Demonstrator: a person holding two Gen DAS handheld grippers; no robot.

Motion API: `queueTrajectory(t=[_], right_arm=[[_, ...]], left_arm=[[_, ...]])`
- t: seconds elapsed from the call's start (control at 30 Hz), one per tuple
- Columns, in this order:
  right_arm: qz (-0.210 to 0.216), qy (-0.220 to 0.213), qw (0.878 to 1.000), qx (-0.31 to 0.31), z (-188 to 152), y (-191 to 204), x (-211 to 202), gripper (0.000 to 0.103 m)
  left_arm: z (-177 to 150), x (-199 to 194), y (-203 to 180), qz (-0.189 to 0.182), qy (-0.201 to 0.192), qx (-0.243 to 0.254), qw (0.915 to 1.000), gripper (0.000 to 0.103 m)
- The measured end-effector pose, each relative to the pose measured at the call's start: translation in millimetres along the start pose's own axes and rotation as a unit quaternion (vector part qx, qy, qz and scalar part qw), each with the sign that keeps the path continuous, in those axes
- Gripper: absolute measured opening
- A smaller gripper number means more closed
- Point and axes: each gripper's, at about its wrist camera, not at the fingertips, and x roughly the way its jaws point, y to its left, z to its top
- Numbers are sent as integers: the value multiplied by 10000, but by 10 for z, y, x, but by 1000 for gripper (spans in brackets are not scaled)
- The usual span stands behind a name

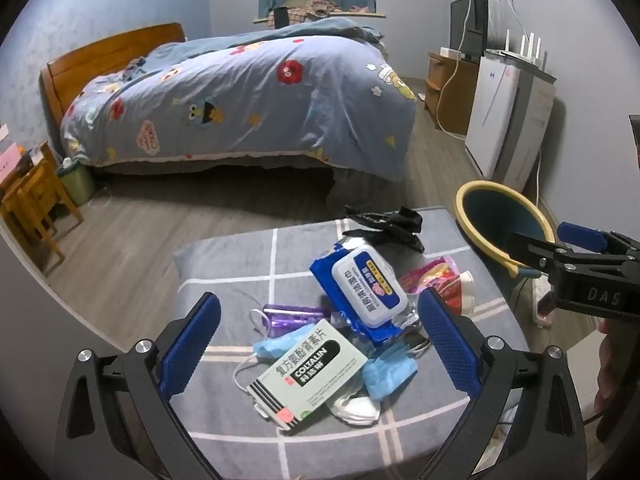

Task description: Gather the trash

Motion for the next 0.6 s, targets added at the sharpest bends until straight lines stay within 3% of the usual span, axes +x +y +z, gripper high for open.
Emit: queueTrajectory(t=[0.6], right_arm=[[11,33,10000,-9,-5,31,26,98]], left_arm=[[4,-17,9,-5,-2,-1,10000,98]])
